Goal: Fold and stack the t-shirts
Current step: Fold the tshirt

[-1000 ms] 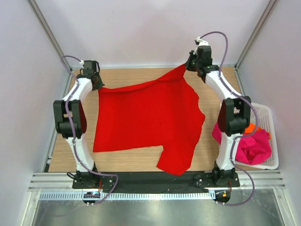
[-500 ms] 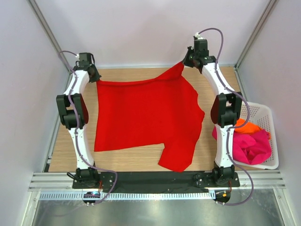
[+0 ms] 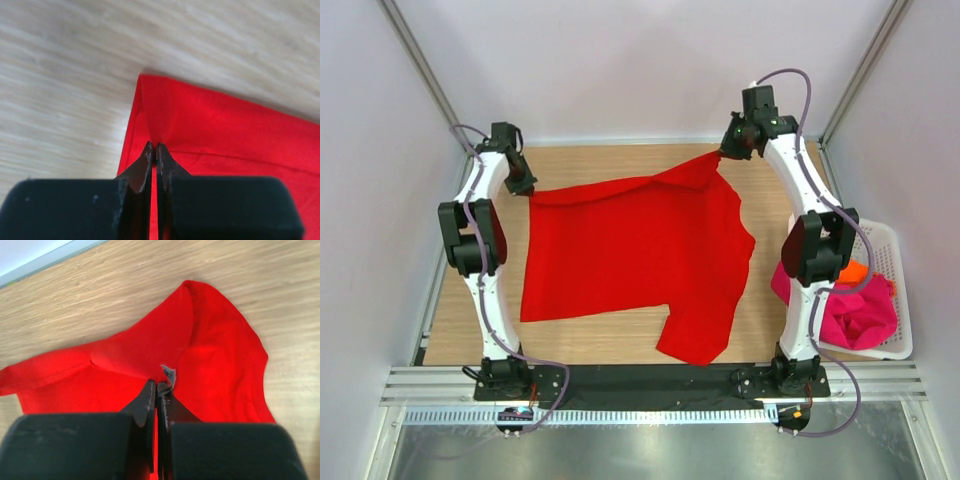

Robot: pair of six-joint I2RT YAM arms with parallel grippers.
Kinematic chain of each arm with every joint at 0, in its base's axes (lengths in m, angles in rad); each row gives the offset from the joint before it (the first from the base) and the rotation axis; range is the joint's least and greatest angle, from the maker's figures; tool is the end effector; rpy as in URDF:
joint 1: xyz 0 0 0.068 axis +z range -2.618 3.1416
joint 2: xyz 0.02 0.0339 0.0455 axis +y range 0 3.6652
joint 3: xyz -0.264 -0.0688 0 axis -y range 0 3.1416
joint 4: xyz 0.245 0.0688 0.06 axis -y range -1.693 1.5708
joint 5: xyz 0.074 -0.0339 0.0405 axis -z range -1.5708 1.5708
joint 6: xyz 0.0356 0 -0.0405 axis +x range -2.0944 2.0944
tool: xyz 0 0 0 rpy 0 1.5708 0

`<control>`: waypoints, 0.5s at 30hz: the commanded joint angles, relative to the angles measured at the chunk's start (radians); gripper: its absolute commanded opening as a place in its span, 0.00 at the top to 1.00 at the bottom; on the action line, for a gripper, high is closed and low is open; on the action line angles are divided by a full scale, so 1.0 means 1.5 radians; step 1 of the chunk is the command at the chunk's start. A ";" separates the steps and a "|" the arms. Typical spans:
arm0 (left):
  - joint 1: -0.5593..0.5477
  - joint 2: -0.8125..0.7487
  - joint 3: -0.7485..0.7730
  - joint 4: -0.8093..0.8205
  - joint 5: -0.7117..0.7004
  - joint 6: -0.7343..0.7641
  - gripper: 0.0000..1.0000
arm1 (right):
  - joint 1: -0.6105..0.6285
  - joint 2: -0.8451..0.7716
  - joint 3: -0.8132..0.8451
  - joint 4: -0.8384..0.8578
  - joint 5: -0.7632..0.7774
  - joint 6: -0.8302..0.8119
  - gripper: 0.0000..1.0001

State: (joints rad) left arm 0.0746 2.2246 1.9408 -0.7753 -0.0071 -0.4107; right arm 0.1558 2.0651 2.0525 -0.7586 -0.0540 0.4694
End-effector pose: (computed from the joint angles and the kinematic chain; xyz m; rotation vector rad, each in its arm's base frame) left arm 0.4849 0.0365 0.2165 -0.6352 2.5562 -0.1060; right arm 0.4636 0.0748 0.3265 0.3435 2.3460 0.3690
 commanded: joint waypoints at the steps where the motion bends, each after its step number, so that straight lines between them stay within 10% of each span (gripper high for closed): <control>1: 0.007 -0.059 -0.014 -0.052 -0.002 0.001 1.00 | -0.006 -0.076 -0.019 -0.051 -0.002 0.020 0.99; 15: 0.007 -0.098 -0.077 -0.098 -0.003 -0.009 1.00 | -0.005 -0.206 -0.224 -0.070 0.009 0.030 0.99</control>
State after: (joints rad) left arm 0.0746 2.1391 1.8385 -0.8986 -0.0086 -0.4137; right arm 0.1532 1.8557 1.7504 -0.8661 -0.0608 0.5079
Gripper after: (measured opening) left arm 0.009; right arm 0.037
